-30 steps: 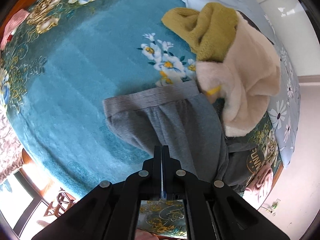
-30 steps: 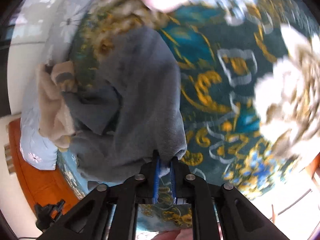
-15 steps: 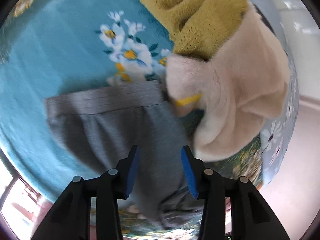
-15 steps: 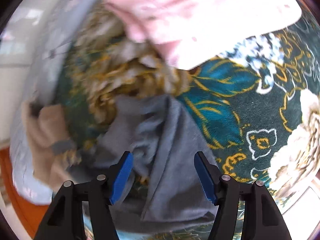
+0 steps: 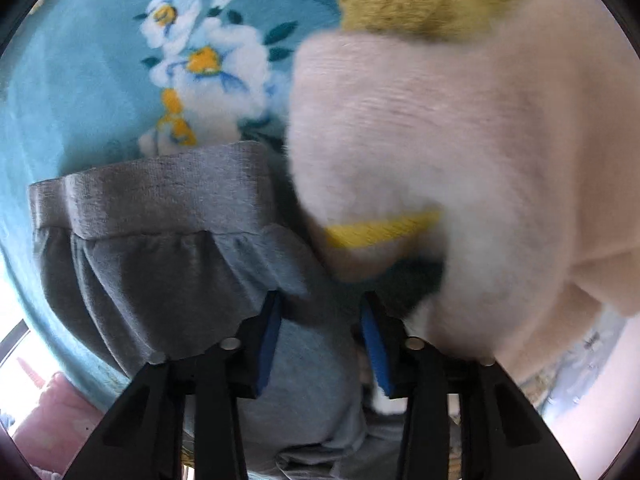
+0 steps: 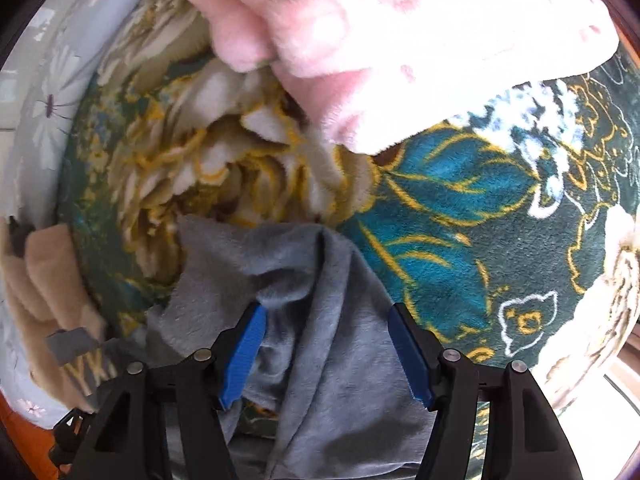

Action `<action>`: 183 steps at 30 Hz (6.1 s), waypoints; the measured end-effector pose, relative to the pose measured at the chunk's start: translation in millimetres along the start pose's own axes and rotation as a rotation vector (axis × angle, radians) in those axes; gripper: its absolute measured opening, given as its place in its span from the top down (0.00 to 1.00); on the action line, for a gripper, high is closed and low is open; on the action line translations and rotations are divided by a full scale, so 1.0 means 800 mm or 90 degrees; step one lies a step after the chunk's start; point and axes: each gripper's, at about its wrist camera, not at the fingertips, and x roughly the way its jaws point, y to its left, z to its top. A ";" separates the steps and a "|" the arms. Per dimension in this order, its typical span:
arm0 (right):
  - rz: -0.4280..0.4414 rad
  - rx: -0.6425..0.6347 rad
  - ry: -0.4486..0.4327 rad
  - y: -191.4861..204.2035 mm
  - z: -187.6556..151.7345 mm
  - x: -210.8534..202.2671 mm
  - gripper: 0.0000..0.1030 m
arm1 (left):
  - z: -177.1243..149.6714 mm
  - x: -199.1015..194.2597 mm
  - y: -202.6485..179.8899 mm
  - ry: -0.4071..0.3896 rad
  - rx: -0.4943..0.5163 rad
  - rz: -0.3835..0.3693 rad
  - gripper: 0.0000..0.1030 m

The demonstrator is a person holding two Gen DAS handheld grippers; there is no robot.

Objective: Fold clothes

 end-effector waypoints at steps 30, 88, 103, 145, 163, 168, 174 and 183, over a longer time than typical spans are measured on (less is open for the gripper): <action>0.409 -0.158 -0.156 0.048 -0.079 -0.266 0.96 | -0.015 -0.404 0.231 -0.335 0.177 -0.306 0.95; -0.069 -0.032 -0.097 -0.175 -0.018 -0.103 0.89 | -0.058 -0.213 0.396 -0.179 -0.042 -0.113 0.94; 0.033 -0.289 -0.103 0.065 -0.116 -0.122 0.56 | -0.039 -0.154 0.492 -0.121 -0.147 -0.165 0.70; -0.296 -0.864 0.027 0.625 -0.556 0.178 0.46 | 0.076 0.002 0.542 0.044 0.160 -0.341 0.56; -0.222 -0.914 0.066 0.636 -0.586 0.140 0.95 | 0.078 -0.036 0.571 -0.027 0.161 -0.407 0.92; -0.174 -0.903 0.064 0.659 -0.612 0.121 0.95 | 0.142 -0.063 0.589 -0.064 0.134 -0.433 0.93; -0.124 -0.902 0.080 0.717 -0.686 0.127 0.95 | 0.200 -0.092 0.657 -0.141 0.062 -0.450 0.93; -0.120 -0.836 0.054 0.802 -0.829 0.202 0.95 | 0.272 -0.097 0.738 -0.199 -0.020 -0.436 0.93</action>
